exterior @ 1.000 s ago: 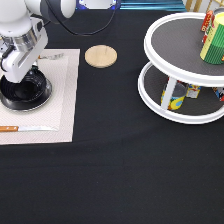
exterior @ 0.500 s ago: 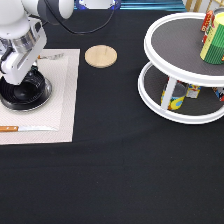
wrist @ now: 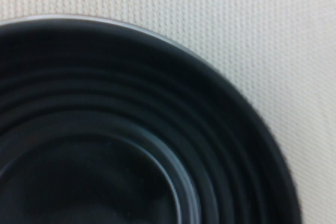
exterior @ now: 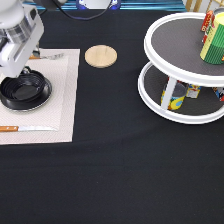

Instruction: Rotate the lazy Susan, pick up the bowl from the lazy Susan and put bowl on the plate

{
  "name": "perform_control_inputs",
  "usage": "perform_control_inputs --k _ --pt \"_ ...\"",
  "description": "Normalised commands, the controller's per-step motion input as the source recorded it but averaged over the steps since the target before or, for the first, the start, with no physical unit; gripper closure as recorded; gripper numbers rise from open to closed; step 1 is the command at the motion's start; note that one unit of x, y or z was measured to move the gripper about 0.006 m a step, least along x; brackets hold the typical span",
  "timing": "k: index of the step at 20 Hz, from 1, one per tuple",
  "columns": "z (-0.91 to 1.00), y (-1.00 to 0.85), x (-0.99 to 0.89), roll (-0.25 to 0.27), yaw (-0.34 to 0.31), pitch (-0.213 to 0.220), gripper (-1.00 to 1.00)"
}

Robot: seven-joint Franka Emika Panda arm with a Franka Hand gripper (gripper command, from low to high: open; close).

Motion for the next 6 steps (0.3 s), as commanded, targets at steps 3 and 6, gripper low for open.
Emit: perform_control_inputs --k 3,6 --pt "0.00 0.00 0.04 0.000 0.000 0.029 -1.00" --pt "0.00 0.00 0.00 0.000 0.000 0.000 -1.00"
